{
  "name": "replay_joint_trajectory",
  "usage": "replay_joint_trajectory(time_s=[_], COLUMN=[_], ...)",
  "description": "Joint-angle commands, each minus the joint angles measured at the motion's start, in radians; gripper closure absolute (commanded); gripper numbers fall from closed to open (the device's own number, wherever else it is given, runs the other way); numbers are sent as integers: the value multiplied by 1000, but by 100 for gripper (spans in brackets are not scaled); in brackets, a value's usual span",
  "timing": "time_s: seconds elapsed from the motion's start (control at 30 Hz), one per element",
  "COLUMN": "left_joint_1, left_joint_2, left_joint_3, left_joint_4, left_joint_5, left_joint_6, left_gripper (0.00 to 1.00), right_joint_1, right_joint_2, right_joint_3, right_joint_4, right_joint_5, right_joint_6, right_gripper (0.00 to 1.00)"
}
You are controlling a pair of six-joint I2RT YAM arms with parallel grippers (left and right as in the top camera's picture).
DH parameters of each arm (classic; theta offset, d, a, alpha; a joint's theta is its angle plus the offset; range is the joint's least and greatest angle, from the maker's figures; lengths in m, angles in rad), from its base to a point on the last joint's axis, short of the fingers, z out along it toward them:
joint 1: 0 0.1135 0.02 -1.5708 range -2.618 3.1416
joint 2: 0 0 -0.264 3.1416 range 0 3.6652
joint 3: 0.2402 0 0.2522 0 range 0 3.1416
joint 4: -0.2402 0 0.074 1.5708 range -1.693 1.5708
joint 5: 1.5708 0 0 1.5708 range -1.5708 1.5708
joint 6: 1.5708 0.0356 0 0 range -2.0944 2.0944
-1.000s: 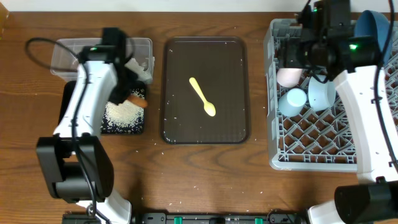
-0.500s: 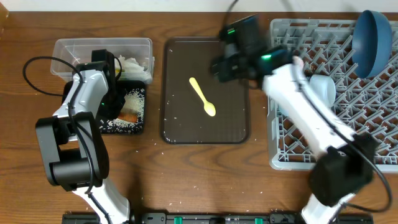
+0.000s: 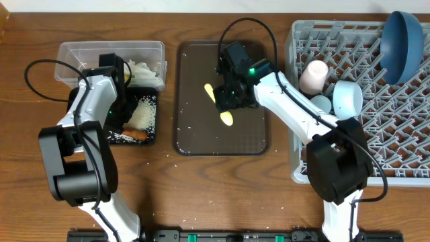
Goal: Sort waste into correct bins and load items into the dishwasher rack
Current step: 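Lower the right gripper onto the yellow spoon and grasp it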
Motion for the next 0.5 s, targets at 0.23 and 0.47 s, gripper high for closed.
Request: replay_joint_trajectory(time_s=[0.23, 0.47], left_joint_1=[11, 11], left_joint_2=[-167, -240], left_joint_3=[61, 61], left_joint_4=[-85, -119], left_joint_5=[-18, -19], left_joint_6=[163, 189], left_gripper=[32, 32], right_joint_1=[2, 2], right_joint_2=[58, 102], right_joint_3=[-40, -47], right_joint_4=[-2, -5], right_joint_5=[-30, -67], right_joint_6=[51, 86], right_gripper=[37, 44])
